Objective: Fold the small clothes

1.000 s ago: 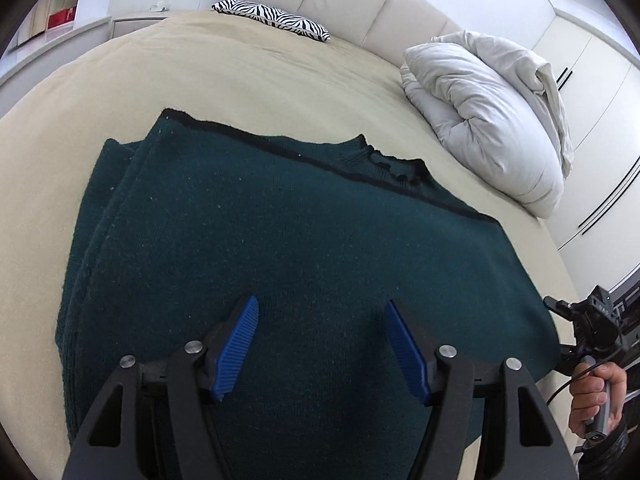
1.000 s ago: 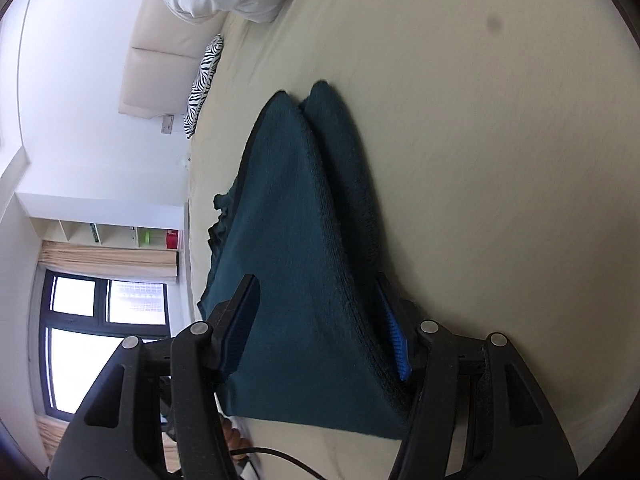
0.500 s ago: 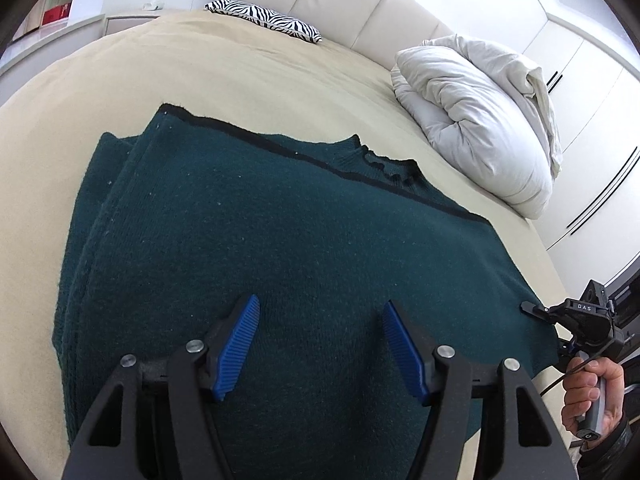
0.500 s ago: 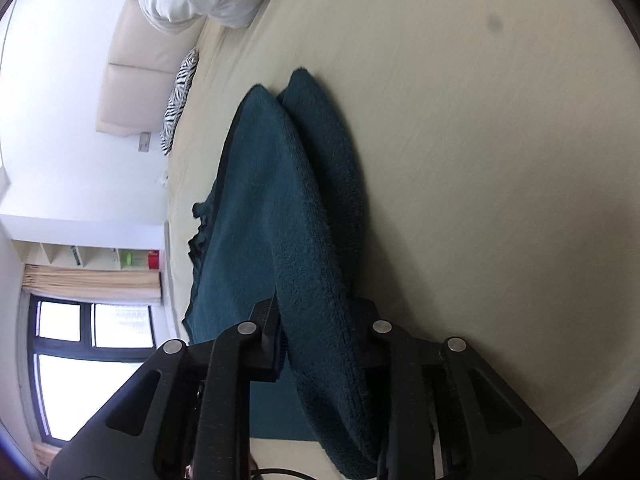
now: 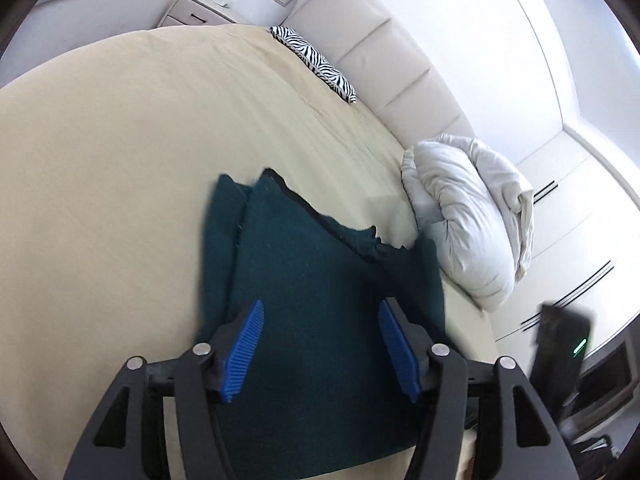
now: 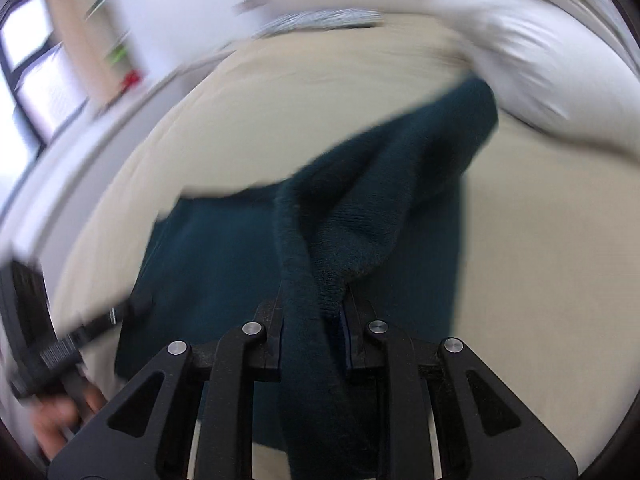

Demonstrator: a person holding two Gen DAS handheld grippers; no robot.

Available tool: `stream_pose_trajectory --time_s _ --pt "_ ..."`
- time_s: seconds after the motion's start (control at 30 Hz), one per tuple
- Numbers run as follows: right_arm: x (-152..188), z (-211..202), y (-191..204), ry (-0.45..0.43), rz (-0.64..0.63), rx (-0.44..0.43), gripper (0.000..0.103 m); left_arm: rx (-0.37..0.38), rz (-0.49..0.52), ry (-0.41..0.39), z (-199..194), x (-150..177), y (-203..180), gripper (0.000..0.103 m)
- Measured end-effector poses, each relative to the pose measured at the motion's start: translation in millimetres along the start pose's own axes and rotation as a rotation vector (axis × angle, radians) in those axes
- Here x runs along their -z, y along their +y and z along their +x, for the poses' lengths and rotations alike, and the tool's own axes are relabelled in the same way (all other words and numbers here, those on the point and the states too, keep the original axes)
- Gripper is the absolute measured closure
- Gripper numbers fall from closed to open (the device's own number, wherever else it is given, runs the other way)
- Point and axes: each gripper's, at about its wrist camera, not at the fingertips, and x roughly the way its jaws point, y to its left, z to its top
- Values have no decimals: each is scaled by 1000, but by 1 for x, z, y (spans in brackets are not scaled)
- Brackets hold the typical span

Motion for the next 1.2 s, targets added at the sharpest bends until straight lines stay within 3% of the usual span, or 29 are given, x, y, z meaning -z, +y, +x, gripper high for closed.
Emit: stream_pose_trajectory --time_s 0.1,0.2,0.33,0.4,0.5,0.73,0.77,0.87,1.0,1.2 --pt "19 42 55 112 -180 -6 86 5 13 20 1 -6 1 36" --pt "33 48 79 73 -311 95 86 19 -7 64 15 -9 -3 36" --pt "35 39 77 39 -319 86 84 36 16 153 45 -17 -23 34" --pt "39 36 76 23 -322 70 79 53 -5 226 68 -18 -27 34" --pt "52 22 72 15 -323 8 64 26 0 298 92 -17 -31 34" --pt "113 -27 58 -38 -369 -94 57 -13 43 340 113 -9 -46 34" --pt "123 -34 55 -48 -351 -115 57 -16 43 341 111 -9 -47 36" --pt "159 -64 30 -86 -255 -178 56 -53 59 361 113 -9 -48 72" --pt "187 -83 -16 -102 -95 -189 56 -34 46 365 109 -13 -43 86" --pt "206 -93 -53 -104 41 -193 56 -14 66 344 82 -27 -38 88"
